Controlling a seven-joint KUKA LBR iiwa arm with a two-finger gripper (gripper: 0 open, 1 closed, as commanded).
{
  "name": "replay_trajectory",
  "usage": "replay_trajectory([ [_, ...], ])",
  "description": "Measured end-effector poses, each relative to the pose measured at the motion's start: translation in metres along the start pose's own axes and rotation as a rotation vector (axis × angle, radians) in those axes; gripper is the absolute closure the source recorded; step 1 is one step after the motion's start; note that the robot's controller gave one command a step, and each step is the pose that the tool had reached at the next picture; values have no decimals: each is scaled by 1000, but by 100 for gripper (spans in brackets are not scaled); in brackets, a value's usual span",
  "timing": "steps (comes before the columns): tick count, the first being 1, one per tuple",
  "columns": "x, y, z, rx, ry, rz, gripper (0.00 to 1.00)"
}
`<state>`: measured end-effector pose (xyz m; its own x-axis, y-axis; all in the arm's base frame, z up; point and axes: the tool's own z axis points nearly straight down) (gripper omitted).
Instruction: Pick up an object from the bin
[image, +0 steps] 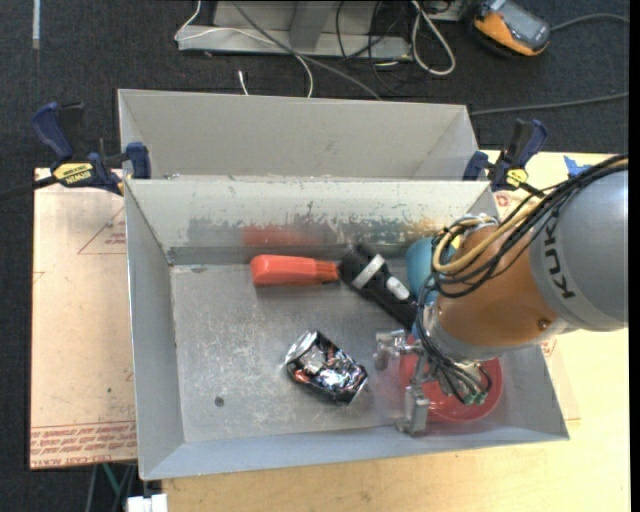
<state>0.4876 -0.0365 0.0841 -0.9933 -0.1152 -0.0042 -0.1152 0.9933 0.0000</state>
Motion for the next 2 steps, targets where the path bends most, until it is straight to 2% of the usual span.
replay_trajectory([
  [1, -9, 5, 10, 2, -11, -125, 0],
  [2, -40, 13, 14, 1, -17, -37, 100],
])
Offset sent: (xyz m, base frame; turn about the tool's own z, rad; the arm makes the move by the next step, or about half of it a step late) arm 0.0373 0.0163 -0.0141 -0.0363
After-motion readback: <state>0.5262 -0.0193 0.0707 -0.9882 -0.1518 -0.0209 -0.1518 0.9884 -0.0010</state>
